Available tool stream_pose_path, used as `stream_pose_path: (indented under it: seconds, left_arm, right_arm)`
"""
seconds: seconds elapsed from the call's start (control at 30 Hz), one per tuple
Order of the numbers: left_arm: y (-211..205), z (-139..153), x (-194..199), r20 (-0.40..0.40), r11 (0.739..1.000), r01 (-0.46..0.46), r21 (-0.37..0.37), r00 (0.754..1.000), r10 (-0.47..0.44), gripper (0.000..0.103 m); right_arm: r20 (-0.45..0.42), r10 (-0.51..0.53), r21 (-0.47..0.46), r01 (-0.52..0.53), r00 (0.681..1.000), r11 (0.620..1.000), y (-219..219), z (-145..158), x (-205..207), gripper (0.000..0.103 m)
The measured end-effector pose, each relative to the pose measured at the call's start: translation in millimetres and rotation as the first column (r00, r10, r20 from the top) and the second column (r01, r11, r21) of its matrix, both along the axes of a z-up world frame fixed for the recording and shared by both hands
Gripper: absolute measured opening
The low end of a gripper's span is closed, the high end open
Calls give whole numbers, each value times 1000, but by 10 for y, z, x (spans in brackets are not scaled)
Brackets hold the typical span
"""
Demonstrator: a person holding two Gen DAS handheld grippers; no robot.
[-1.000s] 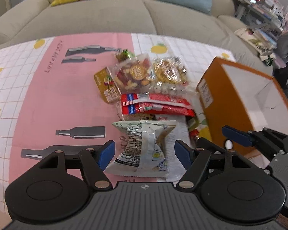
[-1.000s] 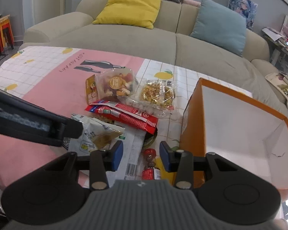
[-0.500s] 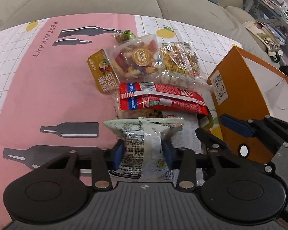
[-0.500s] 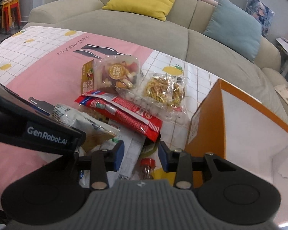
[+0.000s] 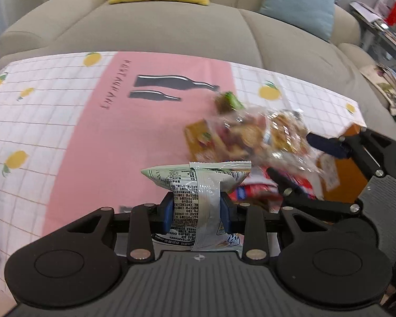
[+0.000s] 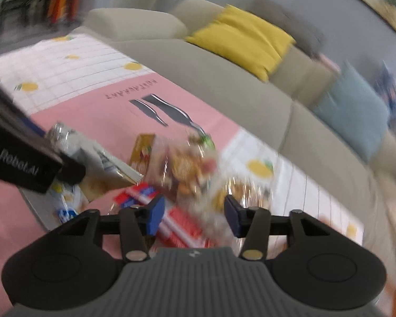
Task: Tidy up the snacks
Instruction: 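Lift the white-and-green bag with the left tool while the right tool grasps the orange-labelled nut bag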
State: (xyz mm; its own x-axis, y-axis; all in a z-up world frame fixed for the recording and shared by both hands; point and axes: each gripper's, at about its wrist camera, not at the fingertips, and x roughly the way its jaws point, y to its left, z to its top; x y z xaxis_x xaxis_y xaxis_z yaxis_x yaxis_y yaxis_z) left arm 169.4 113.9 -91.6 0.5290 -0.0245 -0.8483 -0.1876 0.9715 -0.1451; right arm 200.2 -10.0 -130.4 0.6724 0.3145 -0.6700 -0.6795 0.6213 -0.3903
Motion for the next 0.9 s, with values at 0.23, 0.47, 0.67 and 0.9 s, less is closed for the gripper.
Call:
stream_pose_path:
  seconds: [0.23,0.47,0.67,0.9]
  left_arm:
    - [164,-53,189,9,999,-32,20,999,32,39]
    - [253,-138,195,-11,999,-53,6,999,54,39]
    - [306,-179,183,-33,997,-77,-2,996,77,39]
    - [302,-136,151,-35,996,-94,-9,995,94,39]
  right_arm:
    - [42,217,-195,-205,975,959,366,-208,231,77]
    - [-18,312,-282,-305,950,910,480,-386,478,91]
    - [-19,286,-275,-280,958,920,516,-494,617,92]
    - [17,281,-310,-263,959,914,592,-593,619,81]
